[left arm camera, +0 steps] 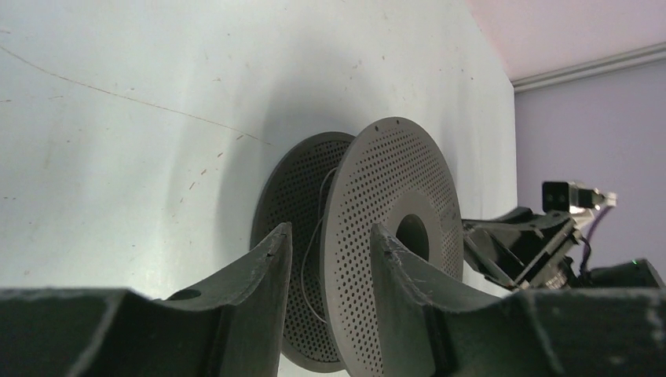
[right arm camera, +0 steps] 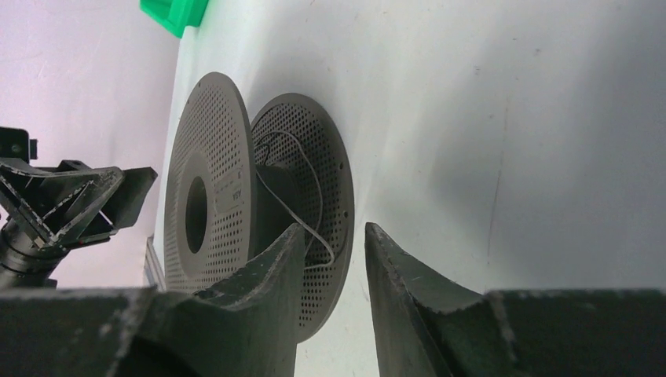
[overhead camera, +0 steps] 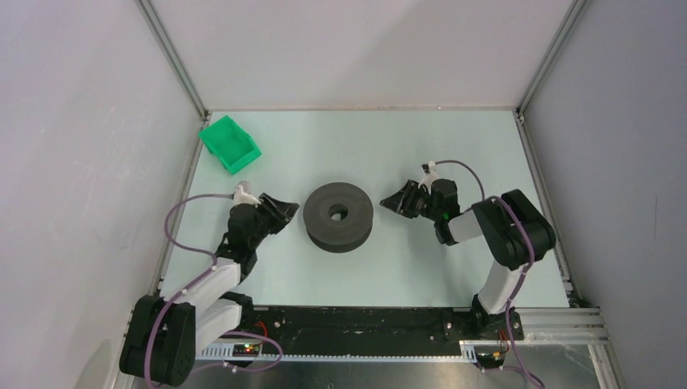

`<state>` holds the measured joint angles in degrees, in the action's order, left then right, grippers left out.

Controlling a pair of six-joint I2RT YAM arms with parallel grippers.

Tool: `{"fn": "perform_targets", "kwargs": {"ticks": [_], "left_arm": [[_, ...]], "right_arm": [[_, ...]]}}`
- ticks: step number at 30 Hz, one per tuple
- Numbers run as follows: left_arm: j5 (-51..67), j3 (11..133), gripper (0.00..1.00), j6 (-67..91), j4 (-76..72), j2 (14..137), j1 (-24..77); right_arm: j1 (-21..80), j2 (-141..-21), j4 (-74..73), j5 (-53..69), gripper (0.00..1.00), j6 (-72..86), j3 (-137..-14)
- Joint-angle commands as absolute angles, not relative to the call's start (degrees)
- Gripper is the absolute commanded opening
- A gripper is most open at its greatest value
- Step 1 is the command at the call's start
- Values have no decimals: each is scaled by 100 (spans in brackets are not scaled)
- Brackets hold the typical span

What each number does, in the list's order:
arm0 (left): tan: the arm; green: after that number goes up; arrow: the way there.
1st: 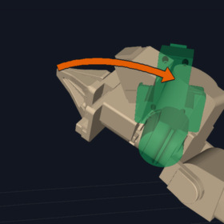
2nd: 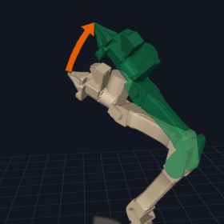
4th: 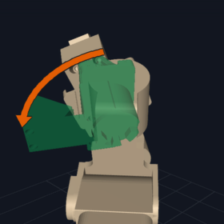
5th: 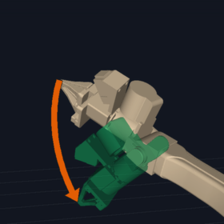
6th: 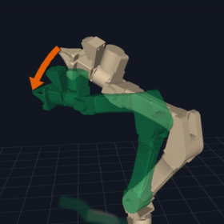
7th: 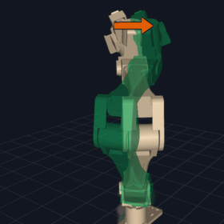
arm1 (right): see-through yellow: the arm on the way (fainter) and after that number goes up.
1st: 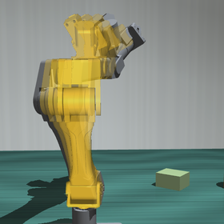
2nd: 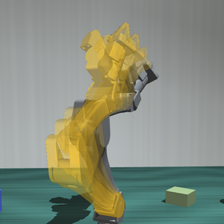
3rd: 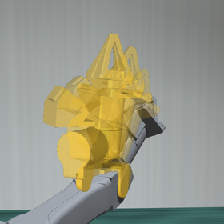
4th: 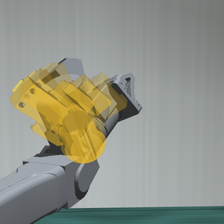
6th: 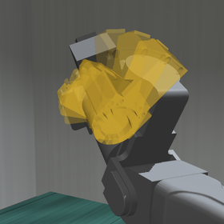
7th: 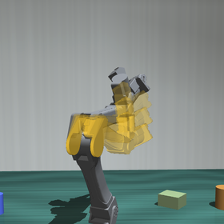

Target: Wrap the cables

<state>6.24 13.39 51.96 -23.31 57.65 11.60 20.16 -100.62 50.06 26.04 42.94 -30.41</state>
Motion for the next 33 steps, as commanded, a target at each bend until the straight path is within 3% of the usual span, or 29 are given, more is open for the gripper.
{"fn": "perform_targets", "kwargs": {"ticks": [1,8,18,27,33], "left_arm": [[963,1598,45,4946,-2317,5743,1140],[1293,1785,45,4868,-2320,6018,1143],[1368,1924,44,4771,-2345,6413,1153],[1366,1927,43,4779,-2419,6590,1216],[1356,1922,41,4825,-2502,6671,1299]], "right_arm": [[1978,-10586,5860,3310,38,4459,-3419],[1978,-11431,6681,3875,37,4959,-3695],[2101,-11653,6845,3984,32,4978,-3709],[2277,-11639,6874,3885,11,5175,-3550],[2383,-11623,7213,3573,3,5576,-3254]]}}
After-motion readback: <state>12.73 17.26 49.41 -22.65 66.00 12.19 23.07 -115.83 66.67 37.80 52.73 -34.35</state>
